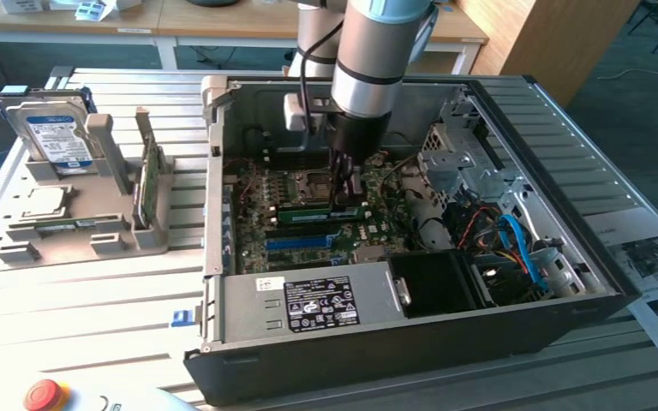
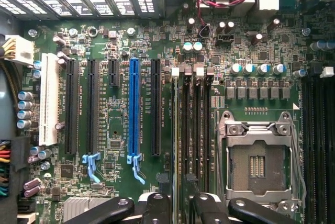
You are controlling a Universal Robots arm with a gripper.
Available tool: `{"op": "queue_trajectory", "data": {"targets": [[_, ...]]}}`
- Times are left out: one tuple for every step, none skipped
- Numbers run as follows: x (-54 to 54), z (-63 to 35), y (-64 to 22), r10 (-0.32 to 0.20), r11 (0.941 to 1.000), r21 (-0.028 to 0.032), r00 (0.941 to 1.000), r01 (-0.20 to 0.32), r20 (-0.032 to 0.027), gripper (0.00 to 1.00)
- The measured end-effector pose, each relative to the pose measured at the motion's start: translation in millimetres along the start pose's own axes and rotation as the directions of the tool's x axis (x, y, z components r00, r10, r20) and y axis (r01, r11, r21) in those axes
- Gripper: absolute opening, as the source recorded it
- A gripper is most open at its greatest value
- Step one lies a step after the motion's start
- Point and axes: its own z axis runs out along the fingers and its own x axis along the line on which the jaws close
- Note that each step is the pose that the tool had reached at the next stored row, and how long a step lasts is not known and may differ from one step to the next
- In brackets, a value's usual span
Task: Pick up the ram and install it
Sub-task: 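Insert the ram into the slot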
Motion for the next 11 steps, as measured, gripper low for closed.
{"op": "queue_trajectory", "data": {"targets": [[0.0,-0.9,0.0,0.0,1.0,0.0,1.0,0.0,0.0,0.25],[0.1,-2.2,0.1,0.0,1.0,0.0,1.0,0.0,0.0,0.25],[0.1,-3.6,0.2,0.0,1.0,0.0,1.0,0.0,0.0,0.25],[0.2,-4.9,0.2,0.0,1.0,0.0,1.0,0.0,0.0001,0.25],[0.3,-6.3,0.3,0.0,1.0,0.0,1.0,0.0,0.0,0.25],[0.3,-7.8,0.3,0.0,1.0,0.0,1.0,0.0,0.0,0.25],[0.4,-9.3,0.4,0.0,1.0,0.0,1.0,0.0,0.0,0.25],[0.4,-10.7,0.5,0.0,1.0,0.0,1.0,0.0,0.0001,0.25],[0.5,-12.3,0.6,0.0,1.0,0.0,1.0,0.0,0.0,0.25],[0.5,-13.7,0.6,0.0,1.0,0.0,1.0,0.0,0.0,0.25],[0.6,-15.2,0.7,0.0,1.0,0.0,1.0,0.0,0.0,0.25]]}}
